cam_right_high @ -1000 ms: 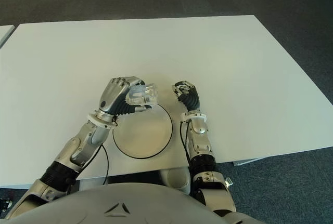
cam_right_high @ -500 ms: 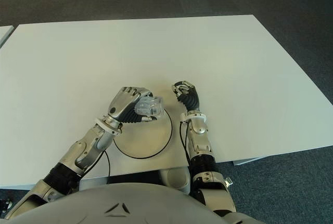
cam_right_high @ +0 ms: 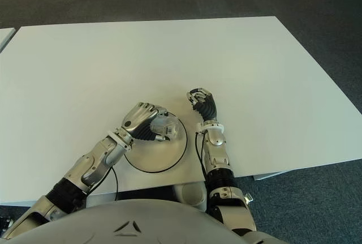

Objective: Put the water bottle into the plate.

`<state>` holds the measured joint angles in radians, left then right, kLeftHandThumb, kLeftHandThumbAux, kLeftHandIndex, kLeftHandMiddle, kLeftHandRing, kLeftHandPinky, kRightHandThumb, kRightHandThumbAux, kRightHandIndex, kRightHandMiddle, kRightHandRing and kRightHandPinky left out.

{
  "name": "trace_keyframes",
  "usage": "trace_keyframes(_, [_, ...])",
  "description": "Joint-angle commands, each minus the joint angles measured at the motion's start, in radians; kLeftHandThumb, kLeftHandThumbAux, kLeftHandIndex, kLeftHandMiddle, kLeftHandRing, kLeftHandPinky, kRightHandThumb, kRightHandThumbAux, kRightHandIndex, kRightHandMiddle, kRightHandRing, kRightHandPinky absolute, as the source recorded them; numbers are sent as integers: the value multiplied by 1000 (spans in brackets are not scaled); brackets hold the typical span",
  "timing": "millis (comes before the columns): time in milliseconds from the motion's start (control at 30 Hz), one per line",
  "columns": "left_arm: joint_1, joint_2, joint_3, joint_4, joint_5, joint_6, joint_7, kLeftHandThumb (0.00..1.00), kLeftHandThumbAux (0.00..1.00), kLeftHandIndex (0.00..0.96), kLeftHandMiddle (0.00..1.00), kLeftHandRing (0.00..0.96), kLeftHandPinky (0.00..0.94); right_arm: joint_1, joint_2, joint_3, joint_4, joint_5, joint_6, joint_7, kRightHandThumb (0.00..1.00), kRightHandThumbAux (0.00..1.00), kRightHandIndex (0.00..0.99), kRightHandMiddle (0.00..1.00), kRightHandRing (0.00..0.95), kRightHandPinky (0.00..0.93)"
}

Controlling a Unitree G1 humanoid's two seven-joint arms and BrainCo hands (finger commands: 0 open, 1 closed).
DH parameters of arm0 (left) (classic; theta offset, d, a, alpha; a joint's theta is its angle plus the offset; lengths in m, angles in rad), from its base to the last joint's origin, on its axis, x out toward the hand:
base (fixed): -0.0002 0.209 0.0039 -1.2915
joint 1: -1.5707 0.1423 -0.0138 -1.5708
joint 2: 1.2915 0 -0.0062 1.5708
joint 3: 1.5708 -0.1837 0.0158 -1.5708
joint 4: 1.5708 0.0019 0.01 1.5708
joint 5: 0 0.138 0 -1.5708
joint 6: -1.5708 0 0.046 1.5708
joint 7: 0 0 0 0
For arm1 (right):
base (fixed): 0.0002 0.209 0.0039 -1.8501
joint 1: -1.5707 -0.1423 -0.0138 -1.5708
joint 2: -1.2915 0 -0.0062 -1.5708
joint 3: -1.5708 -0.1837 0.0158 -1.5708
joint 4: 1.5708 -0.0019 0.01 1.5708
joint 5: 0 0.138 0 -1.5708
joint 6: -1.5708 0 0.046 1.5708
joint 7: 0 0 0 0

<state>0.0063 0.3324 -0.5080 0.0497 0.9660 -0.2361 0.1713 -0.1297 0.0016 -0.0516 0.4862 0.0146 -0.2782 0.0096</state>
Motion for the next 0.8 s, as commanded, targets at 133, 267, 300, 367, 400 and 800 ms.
trace_keyframes(133, [-4,27,-19,-1,-9,7,-65,852,662,416,587,777,759,12,4,0,14,9,28,8,703,727,438,754,740,721])
trace_keyframes(267, [-4,31,-21,-1,-21,4,-88,851,661,417,588,753,740,13,4,0,13,9,29,9,704,727,438,752,738,721])
trace_keyframes(300, [-5,32,-22,-1,-24,3,-95,851,661,417,588,750,739,13,3,0,13,9,30,9,704,727,438,753,738,722])
trace_keyframes(367, [-5,35,-21,-4,-40,0,-115,851,659,421,587,739,739,13,2,0,12,8,31,9,704,727,438,753,739,724])
trace_keyframes(400, [-6,36,-21,-5,-45,-2,-121,851,659,422,586,737,739,14,2,1,11,8,31,9,704,727,438,753,739,724])
trace_keyframes(800, [-15,50,-23,-2,-81,-29,-136,844,662,412,559,666,669,18,0,3,5,3,32,6,703,728,438,751,735,724])
